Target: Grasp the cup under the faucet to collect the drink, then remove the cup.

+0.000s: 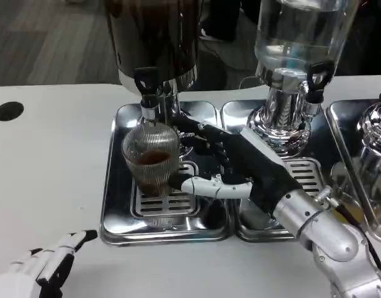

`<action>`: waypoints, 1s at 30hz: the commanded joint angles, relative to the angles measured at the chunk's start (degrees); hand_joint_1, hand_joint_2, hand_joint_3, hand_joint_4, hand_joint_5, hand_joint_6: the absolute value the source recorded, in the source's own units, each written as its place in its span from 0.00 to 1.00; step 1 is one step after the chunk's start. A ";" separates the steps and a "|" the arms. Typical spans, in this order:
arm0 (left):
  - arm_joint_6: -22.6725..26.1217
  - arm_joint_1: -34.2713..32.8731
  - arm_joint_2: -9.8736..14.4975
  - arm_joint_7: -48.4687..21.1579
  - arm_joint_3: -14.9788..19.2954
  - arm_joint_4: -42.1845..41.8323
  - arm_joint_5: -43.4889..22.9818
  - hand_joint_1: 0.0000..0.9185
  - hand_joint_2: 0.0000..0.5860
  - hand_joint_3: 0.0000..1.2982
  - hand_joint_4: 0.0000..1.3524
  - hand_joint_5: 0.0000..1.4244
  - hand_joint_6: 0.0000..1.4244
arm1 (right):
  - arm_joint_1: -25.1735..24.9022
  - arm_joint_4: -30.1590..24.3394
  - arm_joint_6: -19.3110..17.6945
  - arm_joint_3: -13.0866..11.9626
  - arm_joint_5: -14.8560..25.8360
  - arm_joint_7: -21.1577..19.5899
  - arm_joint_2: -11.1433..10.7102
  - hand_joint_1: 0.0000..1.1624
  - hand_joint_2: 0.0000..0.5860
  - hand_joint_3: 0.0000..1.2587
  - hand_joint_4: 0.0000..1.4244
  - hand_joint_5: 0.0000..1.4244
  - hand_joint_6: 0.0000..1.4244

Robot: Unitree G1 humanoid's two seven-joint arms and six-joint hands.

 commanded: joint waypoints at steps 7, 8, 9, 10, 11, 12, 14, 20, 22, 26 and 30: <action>-0.28 0.45 -0.29 -0.72 0.40 0.15 -0.52 0.00 0.04 0.19 0.15 0.18 0.14 | -3.48 3.59 -2.73 0.13 -0.51 -1.33 1.07 0.62 0.20 0.11 0.06 0.10 0.08; -0.25 0.45 -0.30 -0.77 0.39 0.11 -0.49 0.00 0.04 0.19 0.15 0.18 0.14 | -3.73 3.91 -2.88 0.15 -0.53 -1.46 1.17 0.62 0.20 0.11 0.05 0.09 0.07; -0.24 0.45 -0.31 -0.80 0.40 0.08 -0.48 0.00 0.04 0.19 0.15 0.18 0.14 | -3.97 4.24 -3.06 0.15 -0.56 -1.64 1.29 0.62 0.20 0.10 0.04 0.09 0.06; -0.22 0.46 -0.31 -0.86 0.43 0.03 -0.51 0.00 0.05 0.19 0.15 0.18 0.14 | -4.17 4.58 -3.31 0.17 -0.64 -1.89 1.41 0.62 0.20 0.10 0.03 0.08 0.05; -0.16 0.51 -0.25 -1.01 0.53 -0.04 -0.59 0.00 0.05 0.19 0.15 0.18 0.14 | -4.32 4.87 -3.55 0.18 -0.71 -2.09 1.48 0.62 0.20 0.09 0.02 0.08 0.05; -0.12 0.60 -0.18 -1.17 0.64 -0.11 -0.70 0.00 0.05 0.19 0.15 0.18 0.14 | -4.55 5.25 -3.82 0.22 -0.85 -2.41 1.70 0.62 0.20 0.08 0.01 0.07 0.04; -0.09 0.80 -0.14 -1.41 0.89 -0.19 -0.92 0.00 0.05 0.19 0.15 0.18 0.14 | -4.91 6.02 -4.32 0.26 -1.03 -3.08 2.18 0.63 0.20 0.06 0.00 0.06 0.03; -0.01 1.09 -0.03 -2.35 1.65 -0.35 -1.52 0.00 0.05 0.20 0.15 0.18 0.14 | -5.76 8.19 -5.74 0.67 -2.18 -5.35 3.04 0.66 0.18 0.05 0.03 0.07 0.02; -0.02 1.15 -0.02 -2.70 1.90 -0.53 -1.68 0.00 0.05 0.20 0.15 0.18 0.14 | -6.03 8.80 -5.92 0.78 -2.44 -6.04 3.32 0.67 0.17 0.06 0.04 0.07 0.02; -0.06 1.26 -0.01 -3.17 2.15 -0.60 -1.94 0.00 0.05 0.21 0.16 0.19 0.14 | -6.60 10.90 -6.44 1.16 -2.80 -6.71 3.80 0.67 0.17 0.07 0.04 0.08 0.03; -0.13 1.39 0.04 -3.56 2.33 -0.28 -2.30 0.00 0.05 0.21 0.16 0.19 0.14 | -7.05 12.79 -7.14 1.28 -2.99 -6.96 4.15 0.67 0.17 0.08 0.05 0.09 0.03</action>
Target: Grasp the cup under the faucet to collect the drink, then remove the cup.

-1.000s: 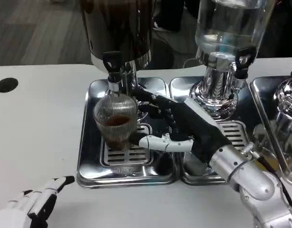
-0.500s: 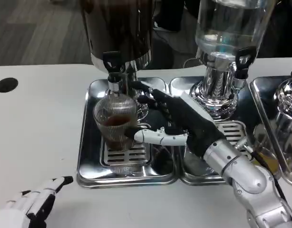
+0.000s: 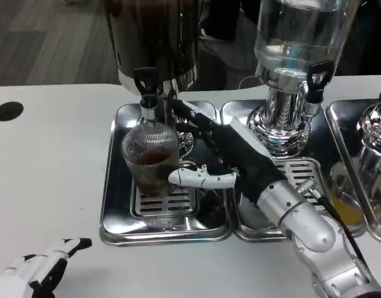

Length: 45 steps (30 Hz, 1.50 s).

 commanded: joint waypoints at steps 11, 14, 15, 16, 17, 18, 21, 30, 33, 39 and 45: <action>-0.33 1.09 0.16 -1.72 0.93 -0.53 -0.64 0.00 0.06 0.21 0.16 0.19 0.14 | -2.74 5.98 -3.49 0.39 -0.77 -1.28 1.95 0.67 0.17 0.09 0.05 0.09 0.04; -0.39 1.39 0.19 -1.78 1.10 -0.58 -0.70 0.00 0.06 0.22 0.16 0.19 0.14 | -3.30 7.11 -3.94 0.41 -0.88 -1.99 2.55 0.67 0.16 0.09 0.06 0.10 0.04; -0.46 1.65 0.21 -1.77 1.28 -0.70 -0.77 0.00 0.07 0.22 0.16 0.19 0.14 | -3.44 7.44 -4.11 0.44 -0.96 -2.23 2.69 0.67 0.16 0.09 0.06 0.10 0.04; -0.51 1.82 0.21 -1.76 1.40 -0.78 -0.83 0.00 0.07 0.22 0.16 0.19 0.14 | -3.58 7.87 -4.23 0.56 -1.10 -2.47 2.89 0.67 0.17 0.09 0.06 0.10 0.04; -0.57 2.00 0.21 -1.77 1.54 -0.88 -0.90 0.00 0.07 0.22 0.16 0.19 0.14 | -3.71 8.30 -4.36 0.65 -1.20 -2.71 3.12 0.67 0.17 0.09 0.06 0.10 0.04; -0.64 2.20 0.20 -1.81 1.68 -0.97 -0.96 0.00 0.07 0.22 0.16 0.19 0.14 | -3.81 8.63 -4.49 0.72 -1.27 -2.88 3.28 0.67 0.17 0.09 0.06 0.10 0.04; -0.91 2.78 0.11 -1.87 1.93 -1.07 -1.05 0.00 0.07 0.22 0.17 0.19 0.14 | -4.11 9.48 -4.83 0.88 -1.60 -3.50 3.76 0.66 0.17 0.09 0.07 0.10 0.05; -1.68 3.77 -0.11 -1.74 2.68 -0.89 -1.43 0.00 0.07 0.23 0.17 0.19 0.14 | -4.87 10.60 -4.73 1.42 -3.13 -4.57 4.40 0.65 0.16 0.07 0.07 0.11 0.04; -1.78 4.01 -0.02 -1.98 2.76 -1.00 -1.47 0.00 0.07 0.23 0.17 0.20 0.15 | -5.11 10.99 -4.64 1.60 -3.47 -5.00 4.50 0.66 0.16 0.07 0.08 0.12 0.04; -1.96 4.27 0.11 -2.18 2.91 -1.12 -1.79 0.00 0.07 0.24 0.17 0.20 0.15 | -5.68 12.18 -4.44 2.07 -3.95 -5.78 4.61 0.67 0.18 0.06 0.08 0.12 0.06; -2.16 4.47 0.27 -2.79 3.45 -1.43 -2.46 0.00 0.07 0.25 0.18 0.20 0.15 | -6.14 13.21 -4.24 2.44 -4.74 -6.66 4.75 0.68 0.17 0.06 0.08 0.12 0.06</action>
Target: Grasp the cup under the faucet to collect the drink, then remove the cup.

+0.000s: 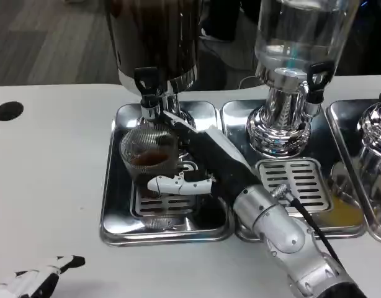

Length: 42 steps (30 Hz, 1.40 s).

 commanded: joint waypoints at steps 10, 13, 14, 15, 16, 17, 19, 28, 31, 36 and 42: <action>-0.83 0.65 0.25 -2.16 1.29 -1.40 -0.46 0.00 0.07 0.25 0.18 0.21 0.15 | -1.03 2.05 -0.78 0.65 -1.82 -2.45 0.24 0.68 0.18 0.08 0.09 0.13 0.06; -0.75 0.55 0.18 -2.63 1.53 -1.83 -0.57 0.00 0.07 0.25 0.18 0.21 0.15 | -1.11 2.35 -0.85 0.42 -1.72 -2.61 0.20 0.68 0.18 0.08 0.10 0.14 0.06; -0.72 0.50 0.17 -2.84 1.56 -1.86 -0.62 0.00 0.07 0.25 0.19 0.21 0.15 | -1.10 2.38 -0.92 0.35 -1.70 -2.68 0.19 0.68 0.17 0.09 0.10 0.14 0.06; -0.73 0.47 0.13 -3.01 1.59 -1.86 -0.65 0.00 0.07 0.25 0.19 0.21 0.15 | -1.11 2.40 -0.94 0.32 -1.79 -2.85 0.16 0.68 0.17 0.10 0.10 0.14 0.07; -0.73 0.42 0.07 -3.16 1.60 -1.85 -0.63 0.00 0.07 0.25 0.19 0.21 0.15 | -1.10 2.49 -0.98 0.27 -1.82 -3.02 0.16 0.68 0.17 0.10 0.11 0.15 0.07; -0.72 0.36 -0.02 -3.31 1.57 -1.83 -0.61 0.00 0.07 0.25 0.19 0.21 0.15 | -1.10 2.56 -0.99 0.25 -1.84 -3.14 0.17 0.69 0.17 0.11 0.12 0.15 0.07; -0.67 0.26 -0.13 -3.57 1.51 -1.81 -0.49 0.00 0.07 0.25 0.19 0.21 0.15 | -0.92 2.68 -1.11 0.09 -1.85 -3.72 0.25 0.68 0.18 0.12 0.14 0.16 0.08; -0.65 0.46 -0.42 -3.97 1.90 -1.89 -0.65 0.00 0.08 0.25 0.19 0.21 0.15 | -0.44 2.83 -1.06 0.10 -2.27 -5.79 0.57 0.68 0.18 0.16 0.16 0.17 0.09; -0.66 0.52 -0.42 -4.08 2.01 -1.81 -0.78 0.00 0.09 0.25 0.19 0.21 0.15 | -0.56 3.02 -1.03 0.21 -2.23 -5.63 0.69 0.67 0.17 0.14 0.14 0.16 0.07; -0.68 0.52 -0.39 -4.10 2.37 -1.60 -1.31 0.00 0.09 0.26 0.19 0.21 0.15 | -1.09 3.58 -1.00 0.26 -1.92 -4.78 0.91 0.67 0.17 0.14 0.13 0.15 0.06; -0.80 0.76 -0.48 -3.93 2.66 -1.33 -1.32 0.00 0.09 0.26 0.19 0.21 0.15 | -2.01 5.18 -2.08 0.03 -1.09 -3.24 1.57 0.66 0.19 0.13 0.12 0.15 0.07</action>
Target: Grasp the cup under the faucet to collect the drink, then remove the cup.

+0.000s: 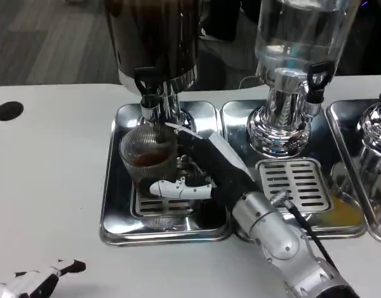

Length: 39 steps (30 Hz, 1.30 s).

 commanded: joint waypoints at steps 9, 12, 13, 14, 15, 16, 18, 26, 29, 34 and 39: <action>-0.48 1.16 -0.23 -0.37 0.92 0.45 -1.02 0.00 0.10 0.27 0.19 0.22 0.15 | -3.11 4.34 -4.08 -0.67 2.53 2.75 1.67 0.67 0.17 0.16 0.18 0.19 0.10; -0.42 1.24 -0.16 -0.44 1.14 0.59 -1.11 0.00 0.10 0.27 0.20 0.22 0.15 | -3.35 4.98 -4.58 -0.80 2.59 2.64 1.77 0.67 0.17 0.17 0.19 0.20 0.11; -0.44 1.25 -0.15 -0.48 1.16 0.64 -1.15 0.00 0.11 0.27 0.20 0.22 0.15 | -3.30 5.04 -4.72 -0.80 2.55 2.51 1.78 0.67 0.17 0.17 0.19 0.20 0.11; -0.44 1.27 -0.15 -0.57 1.13 0.64 -1.11 0.00 0.11 0.27 0.20 0.22 0.15 | -3.26 5.06 -4.82 -0.80 2.51 2.43 1.79 0.67 0.17 0.17 0.19 0.20 0.11; -0.44 1.29 -0.16 -0.63 1.10 0.63 -1.08 0.00 0.11 0.27 0.20 0.22 0.15 | -3.17 5.06 -4.88 -0.78 2.44 2.32 1.77 0.67 0.17 0.17 0.19 0.20 0.11; -0.40 1.28 -0.18 -0.69 1.08 0.61 -1.06 0.00 0.11 0.27 0.20 0.22 0.15 | -3.09 5.04 -4.93 -0.76 2.34 2.22 1.72 0.67 0.17 0.17 0.19 0.20 0.11; -0.30 1.21 -0.16 -0.82 1.07 0.57 -1.02 0.00 0.11 0.27 0.20 0.22 0.15 | -3.01 5.04 -4.99 -0.74 2.29 2.23 1.65 0.67 0.17 0.18 0.19 0.20 0.11; 0.03 1.04 -0.22 -1.42 1.34 0.31 -1.01 0.00 0.11 0.27 0.20 0.22 0.15 | -2.43 4.64 -5.66 -1.23 2.41 1.57 1.15 0.69 0.17 0.22 0.23 0.24 0.13; 0.15 0.80 -0.16 -1.76 1.39 0.10 -0.97 0.00 0.11 0.27 0.20 0.22 0.15 | -2.12 4.45 -5.94 -1.29 2.28 1.13 0.97 0.70 0.18 0.23 0.24 0.25 0.14; 0.24 0.53 -0.33 -2.45 1.67 -0.38 -1.29 0.00 0.11 0.27 0.20 0.22 0.15 | -1.94 4.84 -6.32 -1.37 2.21 1.07 0.72 0.72 0.18 0.23 0.24 0.25 0.14; 0.05 0.39 -0.42 -2.85 1.90 -0.28 -1.55 0.00 0.12 0.28 0.20 0.22 0.15 | -1.64 4.79 -7.09 -1.45 1.97 0.11 0.60 0.73 0.19 0.27 0.27 0.29 0.17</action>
